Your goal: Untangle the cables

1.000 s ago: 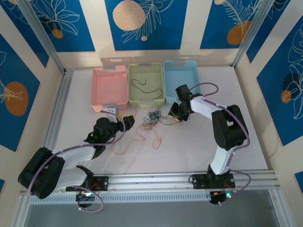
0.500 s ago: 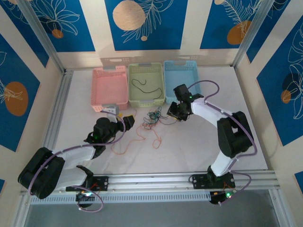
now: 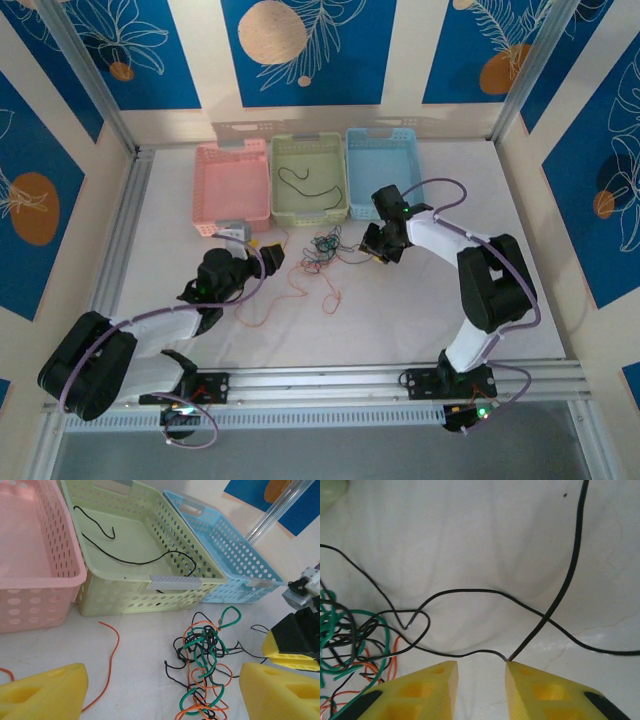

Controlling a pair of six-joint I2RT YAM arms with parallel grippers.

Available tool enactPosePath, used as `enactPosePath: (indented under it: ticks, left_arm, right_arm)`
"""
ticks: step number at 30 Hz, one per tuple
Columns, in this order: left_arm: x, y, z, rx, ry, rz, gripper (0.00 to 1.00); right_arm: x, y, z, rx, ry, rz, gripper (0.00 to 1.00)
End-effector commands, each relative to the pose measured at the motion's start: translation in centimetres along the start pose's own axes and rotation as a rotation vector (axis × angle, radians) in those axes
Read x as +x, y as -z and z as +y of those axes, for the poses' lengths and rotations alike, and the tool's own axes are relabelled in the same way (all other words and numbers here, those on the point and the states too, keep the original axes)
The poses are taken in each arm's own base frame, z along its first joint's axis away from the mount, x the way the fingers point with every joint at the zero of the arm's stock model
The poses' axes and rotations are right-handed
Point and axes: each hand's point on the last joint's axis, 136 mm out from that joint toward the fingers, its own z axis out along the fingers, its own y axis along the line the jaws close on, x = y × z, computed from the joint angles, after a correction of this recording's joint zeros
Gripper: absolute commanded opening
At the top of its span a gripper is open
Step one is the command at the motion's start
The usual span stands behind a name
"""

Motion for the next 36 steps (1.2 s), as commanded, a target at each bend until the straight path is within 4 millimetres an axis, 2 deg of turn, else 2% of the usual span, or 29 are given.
enactPosePath:
  ticks: [1,8,19,25,28,30,36]
  left_arm:
    - [-1.5,0.0,-0.3,0.007,-0.012,-0.043,0.80]
    - [-1.5,0.0,-0.3,0.005,-0.012,-0.044,0.80]
    - [-1.4,0.0,-0.4,0.009,-0.012,-0.042,0.80]
    - [-1.4,-0.1,-0.4,0.009,-0.012,-0.041,0.80]
    - [-1.4,-0.2,-0.4,0.009,-0.012,-0.037,0.80]
    - [-1.3,-0.2,-0.4,0.010,-0.012,-0.033,0.80]
    - [-0.9,-1.1,-1.3,0.052,-0.027,0.012,0.80]
  right_arm:
    - [0.2,-0.4,0.4,-0.040,-0.015,0.054,0.32]
    - [-0.5,-1.8,0.1,-0.073,-0.069,0.107,0.30]
    - [-1.1,-2.3,-0.1,-0.054,-0.073,0.105,0.30]
    - [-1.5,-2.8,1.0,-0.096,-0.035,0.106,0.12]
    - [-1.6,-2.0,2.7,-0.207,0.012,0.091,0.05]
    - [-2.0,-1.4,2.7,-0.231,0.031,0.033,0.01]
    - [-2.5,0.7,3.3,-0.378,0.061,-0.071,0.00]
